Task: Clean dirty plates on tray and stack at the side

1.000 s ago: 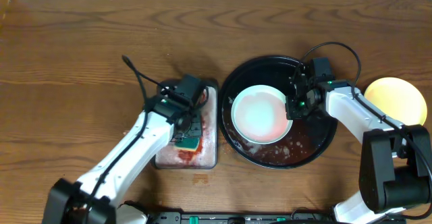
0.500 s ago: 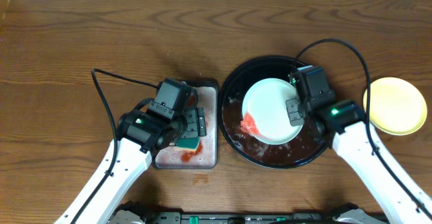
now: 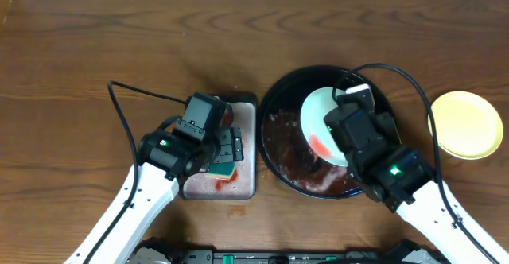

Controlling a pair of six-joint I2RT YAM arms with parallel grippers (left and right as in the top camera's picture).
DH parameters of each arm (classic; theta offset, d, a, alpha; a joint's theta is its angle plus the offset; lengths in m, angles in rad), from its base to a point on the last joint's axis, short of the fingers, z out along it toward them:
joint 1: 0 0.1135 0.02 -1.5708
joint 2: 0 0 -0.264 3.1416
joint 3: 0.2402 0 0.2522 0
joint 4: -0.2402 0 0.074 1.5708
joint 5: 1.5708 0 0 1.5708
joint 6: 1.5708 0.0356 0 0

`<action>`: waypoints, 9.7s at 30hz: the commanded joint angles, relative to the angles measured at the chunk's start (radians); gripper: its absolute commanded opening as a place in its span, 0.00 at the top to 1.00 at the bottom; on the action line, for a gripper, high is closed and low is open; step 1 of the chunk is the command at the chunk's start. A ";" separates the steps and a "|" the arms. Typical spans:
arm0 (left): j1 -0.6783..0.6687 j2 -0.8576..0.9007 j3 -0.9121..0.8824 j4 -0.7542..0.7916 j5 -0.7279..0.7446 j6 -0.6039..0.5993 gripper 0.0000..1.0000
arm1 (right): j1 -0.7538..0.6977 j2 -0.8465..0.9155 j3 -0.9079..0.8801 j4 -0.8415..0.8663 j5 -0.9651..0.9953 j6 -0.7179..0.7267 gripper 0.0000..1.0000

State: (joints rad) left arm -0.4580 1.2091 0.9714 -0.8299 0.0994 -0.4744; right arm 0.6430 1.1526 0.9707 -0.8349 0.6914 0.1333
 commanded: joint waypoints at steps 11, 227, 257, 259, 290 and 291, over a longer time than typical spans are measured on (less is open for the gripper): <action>0.005 -0.001 0.029 -0.002 0.002 -0.006 0.17 | 0.197 -0.010 0.003 -0.056 0.307 0.019 0.99; 0.005 -0.001 0.029 -0.002 0.002 -0.006 0.16 | -0.632 -0.304 0.016 -0.019 -1.136 -0.127 0.45; 0.005 -0.001 0.029 -0.002 0.002 -0.006 0.16 | -0.590 -0.696 -0.417 0.413 -0.901 -0.045 0.01; 0.005 -0.001 0.029 -0.002 0.002 -0.006 0.16 | -0.590 -0.784 -0.510 0.461 -0.901 -0.045 0.01; 0.005 -0.001 0.029 -0.002 0.002 -0.006 0.16 | -0.591 -1.146 -0.965 0.778 -0.887 -0.045 0.01; 0.005 -0.001 0.029 -0.002 0.002 -0.006 0.16 | -0.591 -1.146 -0.965 0.778 -0.887 -0.045 0.01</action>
State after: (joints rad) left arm -0.4580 1.2091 0.9768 -0.8299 0.1024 -0.4744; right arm 0.0475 0.0124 0.0067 -0.0521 -0.2047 0.0940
